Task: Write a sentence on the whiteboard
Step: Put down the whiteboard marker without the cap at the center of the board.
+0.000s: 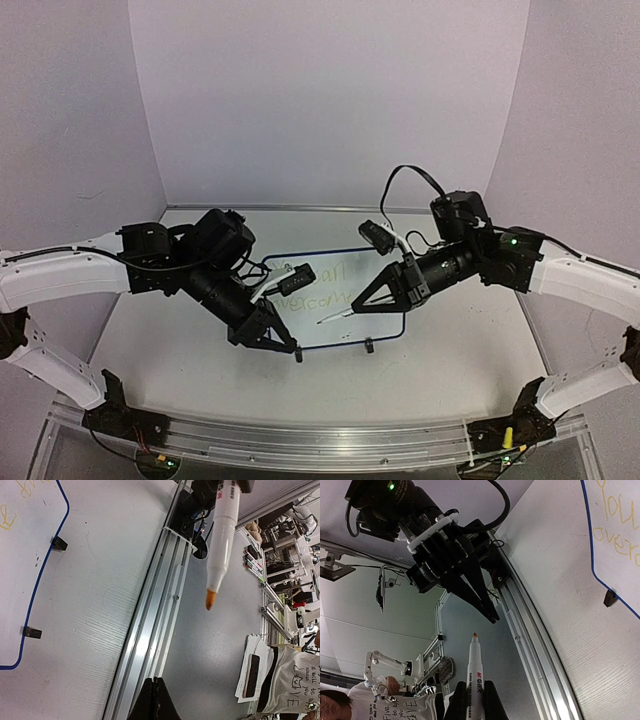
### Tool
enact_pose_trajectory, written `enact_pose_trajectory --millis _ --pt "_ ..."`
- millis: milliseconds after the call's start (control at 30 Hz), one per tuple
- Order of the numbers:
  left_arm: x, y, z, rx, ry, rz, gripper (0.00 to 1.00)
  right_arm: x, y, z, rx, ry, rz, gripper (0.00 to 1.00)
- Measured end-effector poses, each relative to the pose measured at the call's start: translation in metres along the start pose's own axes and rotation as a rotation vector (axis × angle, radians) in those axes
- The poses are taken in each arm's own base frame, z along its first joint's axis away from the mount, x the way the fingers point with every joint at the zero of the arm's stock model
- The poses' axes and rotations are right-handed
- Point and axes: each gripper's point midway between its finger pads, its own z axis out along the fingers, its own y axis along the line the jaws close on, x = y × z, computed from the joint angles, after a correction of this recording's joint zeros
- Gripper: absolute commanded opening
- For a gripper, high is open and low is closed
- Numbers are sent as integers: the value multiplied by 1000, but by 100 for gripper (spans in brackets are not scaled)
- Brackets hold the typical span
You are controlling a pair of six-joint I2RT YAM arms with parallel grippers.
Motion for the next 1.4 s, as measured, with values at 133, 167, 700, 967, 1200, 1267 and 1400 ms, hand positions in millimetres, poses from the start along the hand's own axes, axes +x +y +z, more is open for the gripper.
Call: enact_pose_trajectory --millis 133,167,700,967,1200,1267,1400 --pt "-3 5 2 -25 -10 -3 10 -7 -14 -10 41 -46 17 0" --pt "-5 7 4 -33 -21 -2 15 -9 -20 -15 62 -70 25 0" --pt "-16 48 18 -181 -155 -72 57 -27 -57 -67 291 -304 36 0" --pt "-6 68 17 -269 -174 -136 62 -18 -75 -71 353 -316 72 0" --pt "7 86 13 -347 -197 -215 65 -6 -100 -73 411 -310 118 0" --pt "10 92 10 -363 -208 -242 66 0 -109 -74 425 -305 135 0" --pt "16 111 -1 -402 -234 -306 66 16 -130 -76 456 -290 181 0"
